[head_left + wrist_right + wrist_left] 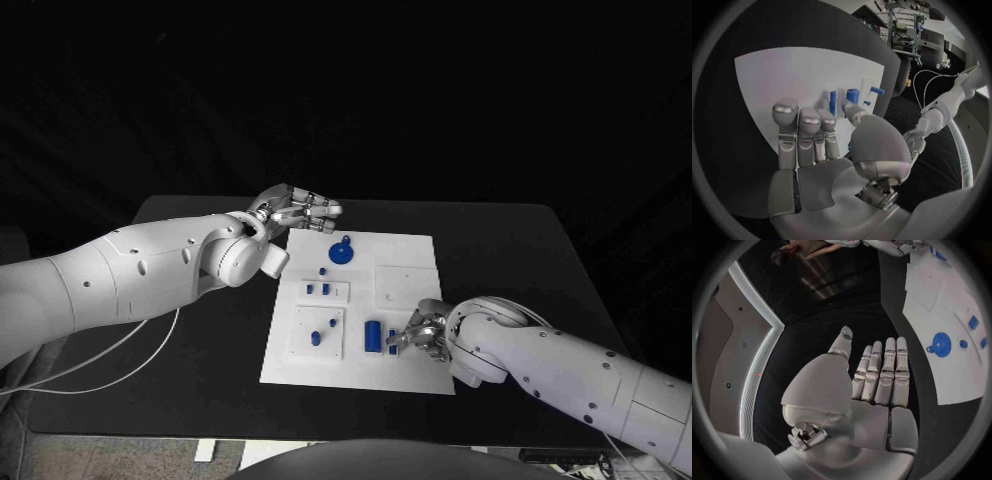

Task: Assemble the parts on the task board

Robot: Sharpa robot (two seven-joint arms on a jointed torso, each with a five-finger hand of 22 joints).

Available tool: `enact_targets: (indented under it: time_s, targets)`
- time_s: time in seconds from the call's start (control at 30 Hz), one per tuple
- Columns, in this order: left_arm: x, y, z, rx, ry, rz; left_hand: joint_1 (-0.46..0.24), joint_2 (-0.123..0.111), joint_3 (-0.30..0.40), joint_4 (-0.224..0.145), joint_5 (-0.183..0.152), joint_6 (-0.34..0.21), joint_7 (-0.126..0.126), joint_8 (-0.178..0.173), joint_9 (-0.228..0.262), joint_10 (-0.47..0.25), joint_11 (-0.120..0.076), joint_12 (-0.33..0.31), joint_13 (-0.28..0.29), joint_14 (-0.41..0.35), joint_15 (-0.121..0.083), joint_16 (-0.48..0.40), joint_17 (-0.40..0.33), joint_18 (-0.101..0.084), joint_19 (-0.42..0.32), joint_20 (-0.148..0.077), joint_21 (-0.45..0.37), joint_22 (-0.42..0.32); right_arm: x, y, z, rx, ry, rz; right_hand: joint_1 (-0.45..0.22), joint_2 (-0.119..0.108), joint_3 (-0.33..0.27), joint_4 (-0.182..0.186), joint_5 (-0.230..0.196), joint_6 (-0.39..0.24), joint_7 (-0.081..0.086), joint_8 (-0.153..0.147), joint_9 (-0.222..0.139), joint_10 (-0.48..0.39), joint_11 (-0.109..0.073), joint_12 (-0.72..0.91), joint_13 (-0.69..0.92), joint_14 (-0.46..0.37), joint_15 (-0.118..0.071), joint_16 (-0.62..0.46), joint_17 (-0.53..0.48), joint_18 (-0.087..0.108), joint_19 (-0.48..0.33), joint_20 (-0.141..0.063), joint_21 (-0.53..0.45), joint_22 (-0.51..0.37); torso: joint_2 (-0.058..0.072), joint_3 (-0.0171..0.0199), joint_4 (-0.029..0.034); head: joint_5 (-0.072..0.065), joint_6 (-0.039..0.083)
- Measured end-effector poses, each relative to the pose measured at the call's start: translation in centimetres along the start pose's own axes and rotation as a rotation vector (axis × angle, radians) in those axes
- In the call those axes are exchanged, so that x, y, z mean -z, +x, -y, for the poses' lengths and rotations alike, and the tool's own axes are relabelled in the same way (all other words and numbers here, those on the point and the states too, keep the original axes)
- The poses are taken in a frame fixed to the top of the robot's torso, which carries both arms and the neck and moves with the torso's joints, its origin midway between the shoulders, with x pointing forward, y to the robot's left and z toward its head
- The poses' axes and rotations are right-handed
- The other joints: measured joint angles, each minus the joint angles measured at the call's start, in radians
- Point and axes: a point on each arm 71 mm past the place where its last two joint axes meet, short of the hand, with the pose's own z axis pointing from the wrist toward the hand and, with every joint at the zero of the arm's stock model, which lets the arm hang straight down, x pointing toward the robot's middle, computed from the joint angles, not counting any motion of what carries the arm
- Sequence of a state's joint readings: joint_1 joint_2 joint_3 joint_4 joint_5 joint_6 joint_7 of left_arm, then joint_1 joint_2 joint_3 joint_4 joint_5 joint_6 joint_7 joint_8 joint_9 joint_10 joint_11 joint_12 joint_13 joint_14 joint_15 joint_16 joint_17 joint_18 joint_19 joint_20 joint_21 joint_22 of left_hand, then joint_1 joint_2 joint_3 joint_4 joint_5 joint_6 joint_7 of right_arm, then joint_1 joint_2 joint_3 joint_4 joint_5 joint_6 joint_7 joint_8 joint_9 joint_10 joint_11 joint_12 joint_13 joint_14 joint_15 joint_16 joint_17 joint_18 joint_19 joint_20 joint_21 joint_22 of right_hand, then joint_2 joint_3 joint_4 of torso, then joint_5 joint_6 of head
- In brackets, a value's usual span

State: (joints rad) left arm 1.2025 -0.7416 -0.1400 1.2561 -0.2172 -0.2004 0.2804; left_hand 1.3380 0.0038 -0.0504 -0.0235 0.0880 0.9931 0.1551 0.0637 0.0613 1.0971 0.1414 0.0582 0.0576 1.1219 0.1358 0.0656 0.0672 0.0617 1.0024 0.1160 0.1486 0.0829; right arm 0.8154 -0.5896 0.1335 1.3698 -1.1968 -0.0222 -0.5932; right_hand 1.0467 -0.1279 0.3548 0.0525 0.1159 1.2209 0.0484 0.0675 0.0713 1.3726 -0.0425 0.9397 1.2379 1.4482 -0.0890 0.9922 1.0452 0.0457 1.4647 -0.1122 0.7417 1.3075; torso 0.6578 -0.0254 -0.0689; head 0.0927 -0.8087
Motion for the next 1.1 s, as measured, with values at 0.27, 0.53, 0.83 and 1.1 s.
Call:
enact_targets:
  time_s: [0.27, 0.53, 0.83, 1.1]
  targets:
    - [0.0, -0.1, 0.0, -0.001, -0.001, 0.001, 0.000, 0.000, 0.000, 0.000, 0.000, 0.000, 0.000, 0.000, 0.000, 0.000, 0.000, 0.000, 0.000, 0.000, 0.000, 0.000, 0.000, 0.000, 0.000, 0.000, 0.000, 0.000, 0.1, 0.0, 0.0, -0.006, -0.004, -0.003, 0.000, 0.000, 0.000, 0.000, -0.001, 0.000, 0.000, 0.000, 0.001, 0.000, 0.000, 0.000, 0.000, 0.000, 0.000, 0.000, 0.000, 0.000, 0.000, 0.000, 0.000, 0.000, 0.000, 0.0003, 0.0000, 0.000, 0.001]
    - [0.0, -0.1, 0.0, -0.001, -0.002, 0.002, 0.000, 0.000, 0.000, 0.000, 0.000, 0.000, 0.000, 0.000, 0.000, 0.000, 0.000, 0.000, 0.000, 0.000, 0.000, 0.000, 0.000, 0.000, 0.000, 0.000, 0.000, 0.000, 0.1, -0.1, 0.3, -0.011, -0.001, -0.003, 0.032, 0.032, -0.005, -0.089, -0.008, 0.002, -0.002, 0.000, 0.001, 0.000, 0.000, 0.000, 0.000, 0.004, -0.003, 0.000, 0.000, 0.000, 0.000, 0.000, -0.004, 0.000, 0.000, 0.0000, 0.0000, -0.001, 0.002]
    - [0.1, -0.2, -0.1, -0.002, -0.003, 0.005, 0.000, 0.000, 0.000, 0.000, 0.000, 0.000, 0.000, 0.000, 0.000, 0.000, 0.000, 0.000, 0.000, 0.000, 0.000, 0.000, 0.000, 0.000, 0.000, 0.000, 0.000, 0.000, 0.1, -0.7, 1.2, -0.025, 0.010, 0.015, 0.014, -0.010, -0.016, -0.041, -0.054, -0.005, 0.005, 0.000, 0.001, 0.000, 0.000, 0.000, 0.005, 0.004, -0.003, -0.006, -0.001, 0.000, 0.000, 0.000, -0.008, 0.000, -0.001, 0.0001, -0.0007, -0.002, 0.009]
    - [0.0, -1.2, -0.2, -0.004, 0.005, 0.035, 0.000, 0.000, 0.001, 0.005, 0.000, 0.005, -0.005, 0.000, 0.000, 0.000, 0.000, 0.004, 0.000, 0.000, 0.000, 0.000, 0.000, 0.000, 0.000, 0.000, 0.000, 0.000, 0.7, -4.0, 2.2, -0.134, -0.084, 0.083, 0.060, 0.015, -0.120, -0.030, -0.004, -0.049, 0.016, 0.000, 0.001, -0.028, 0.016, -0.068, -0.037, -0.017, 0.003, -0.098, -0.067, 0.000, 0.000, 0.000, -0.187, 0.000, -0.005, -0.0006, -0.0024, -0.015, 0.039]
